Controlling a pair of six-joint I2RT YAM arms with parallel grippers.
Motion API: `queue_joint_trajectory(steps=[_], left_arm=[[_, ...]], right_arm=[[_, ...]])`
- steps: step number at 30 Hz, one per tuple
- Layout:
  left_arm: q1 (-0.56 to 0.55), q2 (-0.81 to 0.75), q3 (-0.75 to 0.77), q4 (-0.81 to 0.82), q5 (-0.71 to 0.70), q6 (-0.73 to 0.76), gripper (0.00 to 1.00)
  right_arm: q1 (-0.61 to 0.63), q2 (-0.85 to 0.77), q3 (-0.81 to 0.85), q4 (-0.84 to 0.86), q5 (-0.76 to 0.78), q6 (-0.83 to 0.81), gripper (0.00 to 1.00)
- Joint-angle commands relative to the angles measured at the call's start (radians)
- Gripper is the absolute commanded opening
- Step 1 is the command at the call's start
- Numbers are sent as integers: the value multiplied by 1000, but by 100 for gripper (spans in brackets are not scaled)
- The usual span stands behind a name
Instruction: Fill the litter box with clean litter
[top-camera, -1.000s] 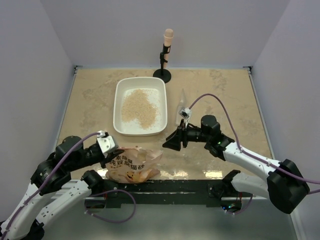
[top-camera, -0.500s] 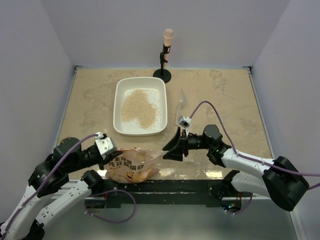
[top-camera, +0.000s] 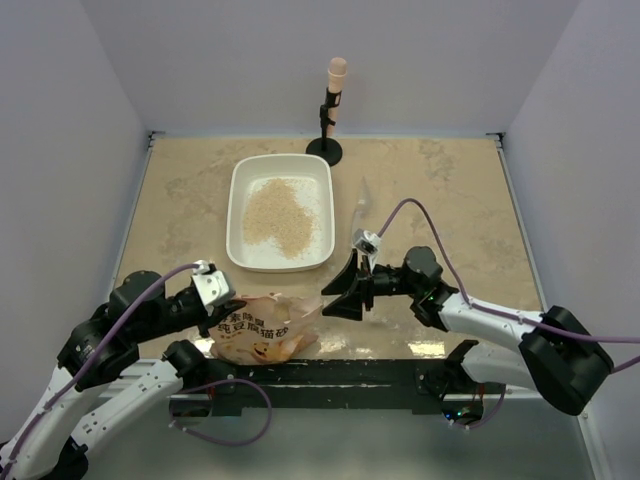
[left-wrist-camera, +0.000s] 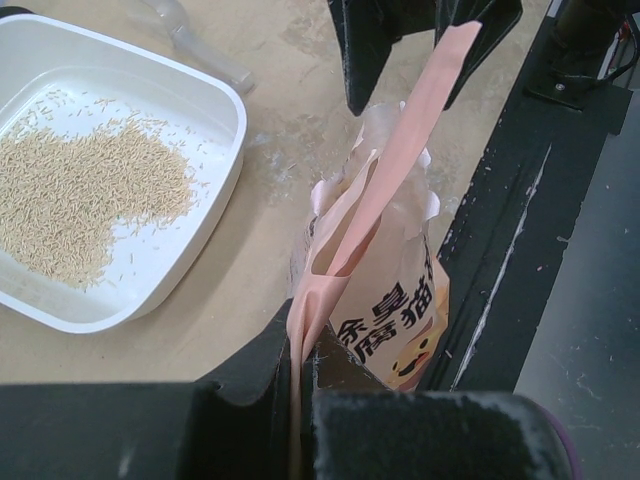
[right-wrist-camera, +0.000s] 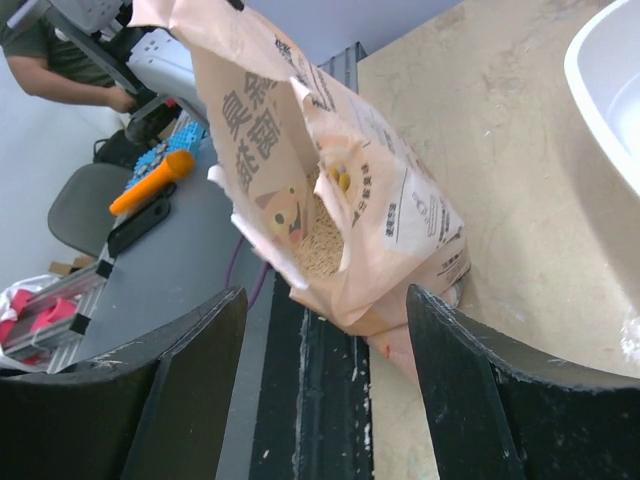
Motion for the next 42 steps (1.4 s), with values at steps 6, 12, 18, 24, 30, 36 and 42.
queue_joint_trajectory(steps=[6, 12, 18, 24, 30, 36, 42], left_arm=[[3, -13, 116, 249, 9, -30, 0], [3, -27, 124, 230, -10, -25, 0], [3, -27, 120, 233, -10, -22, 0], [3, -23, 120, 241, -4, -31, 0], [3, -23, 122, 241, -7, -33, 0], [3, -20, 120, 238, -5, -37, 0], [3, 35, 108, 281, 59, -39, 0]], right_arm=[[94, 134, 159, 0, -16, -122, 70], [146, 148, 150, 26, -20, -103, 70], [146, 126, 138, 28, -5, -96, 67], [162, 183, 173, 57, -11, -81, 61], [183, 246, 188, 86, 4, -81, 49], [185, 225, 184, 94, 61, -81, 0], [168, 87, 172, 30, 116, -84, 0]])
